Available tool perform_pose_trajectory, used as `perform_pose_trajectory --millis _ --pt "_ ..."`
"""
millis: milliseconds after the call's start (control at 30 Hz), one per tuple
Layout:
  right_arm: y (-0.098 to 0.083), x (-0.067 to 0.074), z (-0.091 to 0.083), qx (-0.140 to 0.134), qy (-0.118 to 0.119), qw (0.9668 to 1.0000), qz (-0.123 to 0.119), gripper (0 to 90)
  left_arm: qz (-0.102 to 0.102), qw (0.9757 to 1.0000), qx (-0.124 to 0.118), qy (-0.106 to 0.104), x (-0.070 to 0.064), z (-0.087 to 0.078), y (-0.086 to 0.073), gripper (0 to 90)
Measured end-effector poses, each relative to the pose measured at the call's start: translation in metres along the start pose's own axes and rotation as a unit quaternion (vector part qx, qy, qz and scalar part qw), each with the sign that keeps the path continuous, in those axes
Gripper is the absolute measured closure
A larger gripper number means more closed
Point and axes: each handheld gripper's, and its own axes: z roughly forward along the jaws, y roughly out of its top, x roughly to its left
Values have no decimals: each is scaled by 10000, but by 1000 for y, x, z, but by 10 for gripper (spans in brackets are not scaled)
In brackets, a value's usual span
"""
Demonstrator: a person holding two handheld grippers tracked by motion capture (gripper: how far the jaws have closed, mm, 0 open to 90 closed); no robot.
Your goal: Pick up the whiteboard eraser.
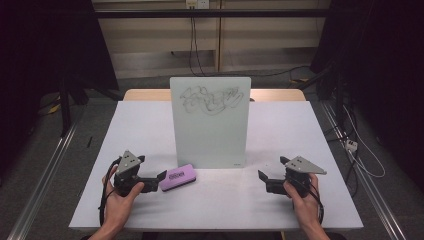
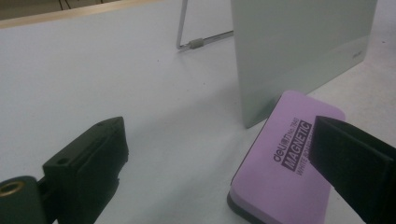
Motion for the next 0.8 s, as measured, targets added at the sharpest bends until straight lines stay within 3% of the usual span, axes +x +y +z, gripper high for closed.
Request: perform_pose_trajectory --millis 267,333,467,600,800 --pt "-2 -2 -1 14 69 10000 40 63 -63 9999 17 -76 2 1 4 71" --pt "-2 -2 -1 1 77 10000 47 63 -8 10000 64 -38 2 1 4 76" --pt "-2 -3 -2 18 156 9998 91 71 19 9997 113 -236 2 3 4 76" --pt "-1 -3 -2 11 179 9998 103 67 136 9996 93 -210 0 4 7 75" --pt "-1 -4 -2 25 190 9997 136 68 131 9992 209 -300 1 5 10 75"
